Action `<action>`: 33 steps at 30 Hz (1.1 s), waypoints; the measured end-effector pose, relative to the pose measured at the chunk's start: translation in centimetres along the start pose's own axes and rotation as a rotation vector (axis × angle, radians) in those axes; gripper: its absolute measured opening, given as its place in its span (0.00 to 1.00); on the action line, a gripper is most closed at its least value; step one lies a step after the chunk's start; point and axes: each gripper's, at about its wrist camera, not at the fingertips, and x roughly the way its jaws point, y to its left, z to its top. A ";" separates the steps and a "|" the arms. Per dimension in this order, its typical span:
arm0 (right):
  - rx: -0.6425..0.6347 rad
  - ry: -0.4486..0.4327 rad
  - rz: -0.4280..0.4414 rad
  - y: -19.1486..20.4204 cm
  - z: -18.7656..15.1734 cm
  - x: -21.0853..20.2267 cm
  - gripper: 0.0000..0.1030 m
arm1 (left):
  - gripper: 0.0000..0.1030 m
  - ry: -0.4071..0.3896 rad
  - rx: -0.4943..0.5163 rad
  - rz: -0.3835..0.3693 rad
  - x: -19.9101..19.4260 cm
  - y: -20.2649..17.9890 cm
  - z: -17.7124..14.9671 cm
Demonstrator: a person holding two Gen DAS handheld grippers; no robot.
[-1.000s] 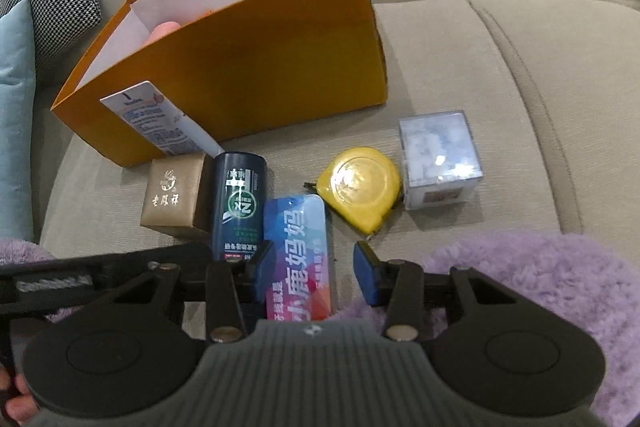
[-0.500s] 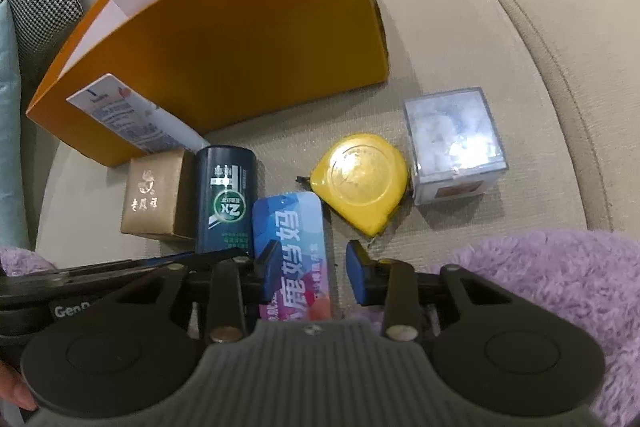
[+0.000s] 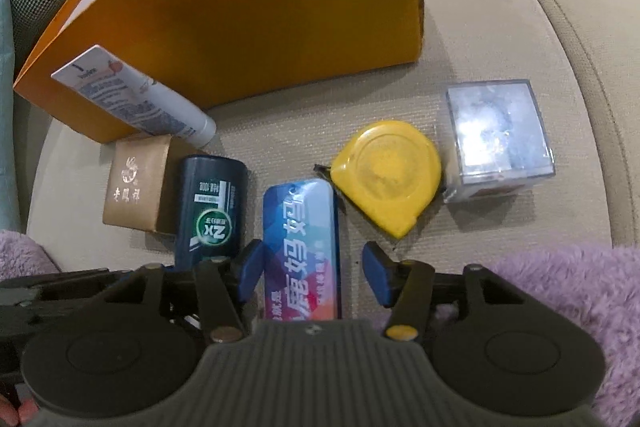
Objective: Organize rigid objects
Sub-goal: 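Grasp the dark green ZX can with the left tool while the right tool grasps the blue tin, then lift and carry the green can with the left tool while the right tool carries the blue tin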
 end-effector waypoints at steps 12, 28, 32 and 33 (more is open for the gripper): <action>0.042 -0.063 0.143 -1.1 -1.4 -2.8 0.15 | 0.36 -0.007 0.015 0.003 0.4 -0.4 0.1; 0.059 -0.057 0.167 -0.8 -1.3 -2.7 0.13 | 0.34 -0.067 0.021 -0.055 -1.4 -0.7 0.2; 0.092 -0.095 0.192 -0.9 -1.5 -5.3 0.13 | 0.34 -0.088 0.018 -0.113 -3.7 -1.9 0.4; 0.090 -0.108 0.198 -0.8 -1.5 -6.2 0.13 | 0.34 -0.091 0.015 -0.132 -4.3 -2.1 0.4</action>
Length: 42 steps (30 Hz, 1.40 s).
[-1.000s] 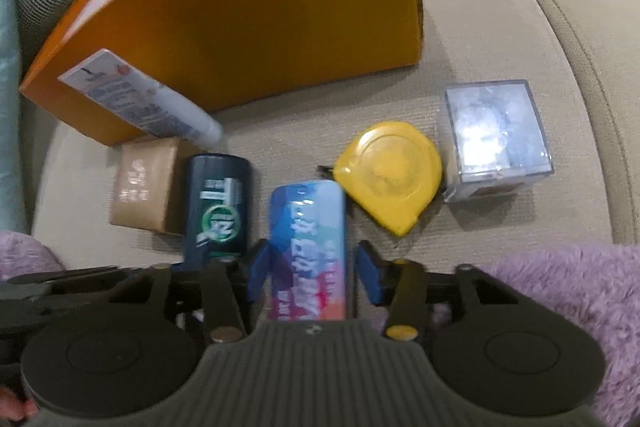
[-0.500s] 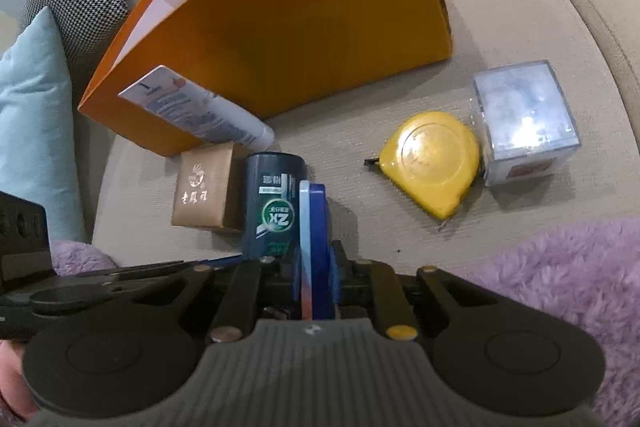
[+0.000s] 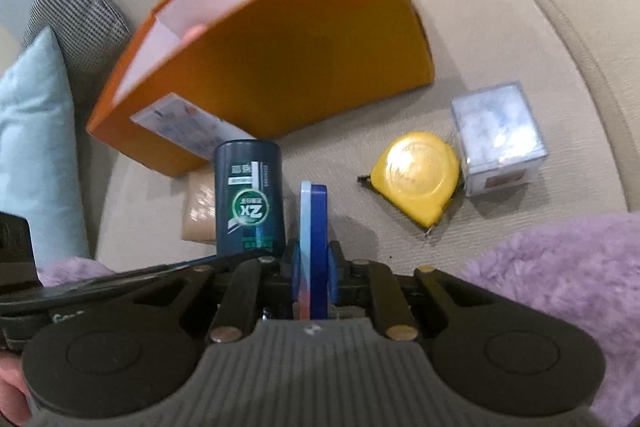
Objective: Organize rigid objects
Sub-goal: 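Lift and carry the green can with the left tool while the right tool carries the blue tin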
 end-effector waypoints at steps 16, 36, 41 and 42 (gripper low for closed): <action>-0.201 -0.219 0.065 8.6 11.8 -9.6 0.13 | 0.34 -0.158 0.070 -0.062 -9.7 -4.8 14.0; -0.139 0.029 -0.090 5.1 19.6 6.6 0.13 | 0.34 0.108 -0.147 0.048 7.6 6.7 20.8; -0.143 0.050 -0.104 5.1 21.1 8.7 0.13 | 0.34 0.118 -0.159 0.052 9.4 7.8 22.6; -0.142 0.053 -0.107 5.4 21.3 9.1 0.13 | 0.34 0.123 -0.162 0.056 9.7 7.8 22.8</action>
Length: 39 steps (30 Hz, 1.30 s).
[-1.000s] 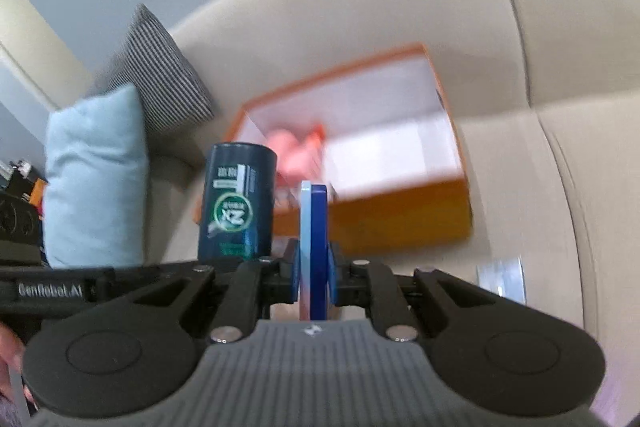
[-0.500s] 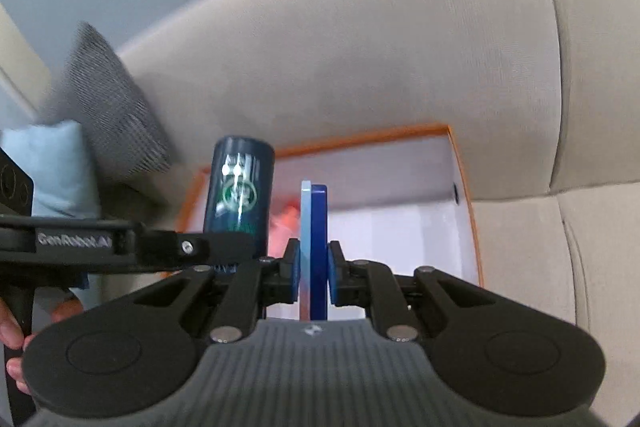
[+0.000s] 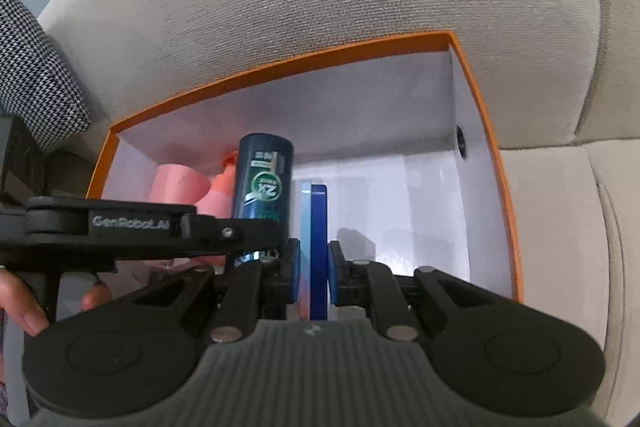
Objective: Organize rigid objects
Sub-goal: 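Lift and carry the green can with the left tool while the right tool carries the blue tin, then lower the green can into the box with the left tool while the right tool lowers the blue tin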
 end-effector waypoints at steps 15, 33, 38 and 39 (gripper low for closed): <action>0.042 0.063 -0.030 0.5 1.9 2.9 0.13 | 0.40 0.012 0.114 0.159 1.2 -1.1 -0.1; 0.007 0.097 -0.060 1.6 4.0 6.0 0.13 | 0.24 -0.054 0.343 0.256 -1.2 -3.9 -0.9; 0.009 0.115 -0.057 1.5 4.2 6.6 0.13 | 0.20 -0.061 0.399 0.304 -0.7 -4.6 -0.8; 0.016 0.113 -0.057 1.2 4.4 6.7 0.13 | 0.20 -0.062 0.398 0.303 -0.8 -4.5 -1.1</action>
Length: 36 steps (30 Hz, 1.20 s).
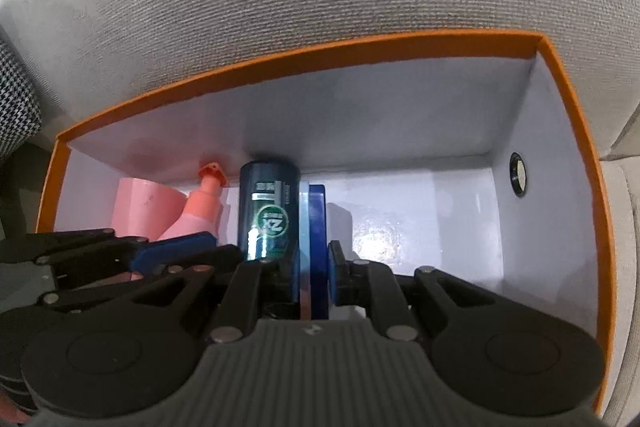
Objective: Organize rigid objects
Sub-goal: 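Lower the green can into the box with the left tool while the right tool lowers the blue tin, then open both tools to release the can and tin, then withdraw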
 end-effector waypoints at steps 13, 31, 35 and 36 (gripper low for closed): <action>-0.123 0.059 -0.134 -0.7 0.5 1.0 0.33 | 0.20 -0.053 -0.033 -0.030 -1.9 0.8 -1.3; -0.180 0.058 -0.102 2.6 -0.3 2.5 0.34 | 0.20 -0.061 -0.042 -0.039 -2.3 1.6 -1.6; -0.188 0.041 -0.111 3.1 -0.8 1.6 0.33 | 0.20 -0.076 -0.042 -0.052 -3.1 1.8 -1.9; -0.191 0.034 -0.112 3.3 -0.9 1.0 0.33 | 0.20 -0.083 -0.041 -0.057 -3.6 1.9 -2.0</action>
